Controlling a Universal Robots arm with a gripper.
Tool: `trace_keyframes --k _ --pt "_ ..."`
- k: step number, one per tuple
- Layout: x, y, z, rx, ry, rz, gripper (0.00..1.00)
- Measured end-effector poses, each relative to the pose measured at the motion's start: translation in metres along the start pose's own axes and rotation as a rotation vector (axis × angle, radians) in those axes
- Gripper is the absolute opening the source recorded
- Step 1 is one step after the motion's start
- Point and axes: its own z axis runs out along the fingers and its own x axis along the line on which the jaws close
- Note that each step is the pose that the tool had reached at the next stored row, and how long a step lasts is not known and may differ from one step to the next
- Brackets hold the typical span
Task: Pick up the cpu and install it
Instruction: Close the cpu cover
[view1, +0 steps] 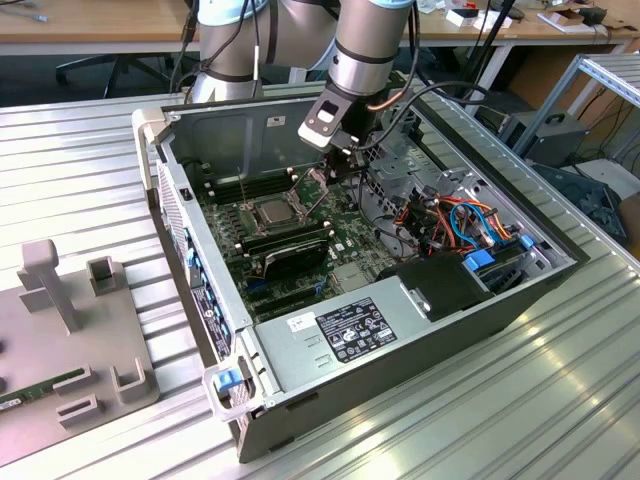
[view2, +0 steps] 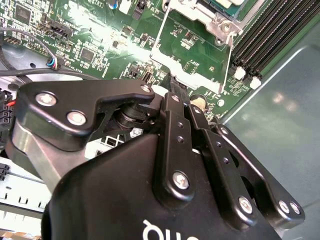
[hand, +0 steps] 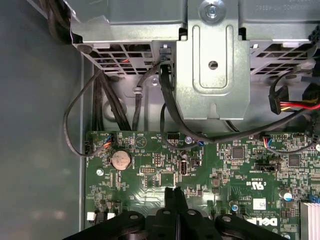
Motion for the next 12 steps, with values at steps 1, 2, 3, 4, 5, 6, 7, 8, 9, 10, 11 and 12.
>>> trace_keyframes --k 1,2,3,4,5,6,7,8,9,10,11,12 --pt "0.0 -0.0013 -0.0001 -0.0007 0.0 0.0 0.11" --pt "-0.0001 -0.0029 -0.0001 -0.0015 0.0 0.0 0.11" --pt "0.0 -0.003 -0.0001 -0.0016 0.0001 0.0 0.11" --pt "0.0 -0.0031 -0.0001 -0.0016 0.0001 0.0 0.11" --pt "-0.0001 -0.0036 -0.0002 -0.0016 -0.0001 0.0 0.11" --pt "0.0 -0.0042 -0.0002 -0.0017 0.0 0.0 0.11" --pt "0.0 -0.0052 -0.0003 -0.0016 0.0 0.0 0.11" --pt "-0.0001 -0.007 -0.0004 -0.0017 0.0 0.0 0.11" --pt "-0.0001 -0.0083 -0.0004 -0.0019 0.0 0.0 0.11" --pt "-0.0001 -0.01 -0.0005 -0.0021 0.0 0.0 0.11" --pt "-0.0001 -0.0128 -0.0006 -0.003 0.0 0.0 0.11" --pt "-0.0001 -0.0153 -0.0008 -0.004 0.0 0.0 0.11"
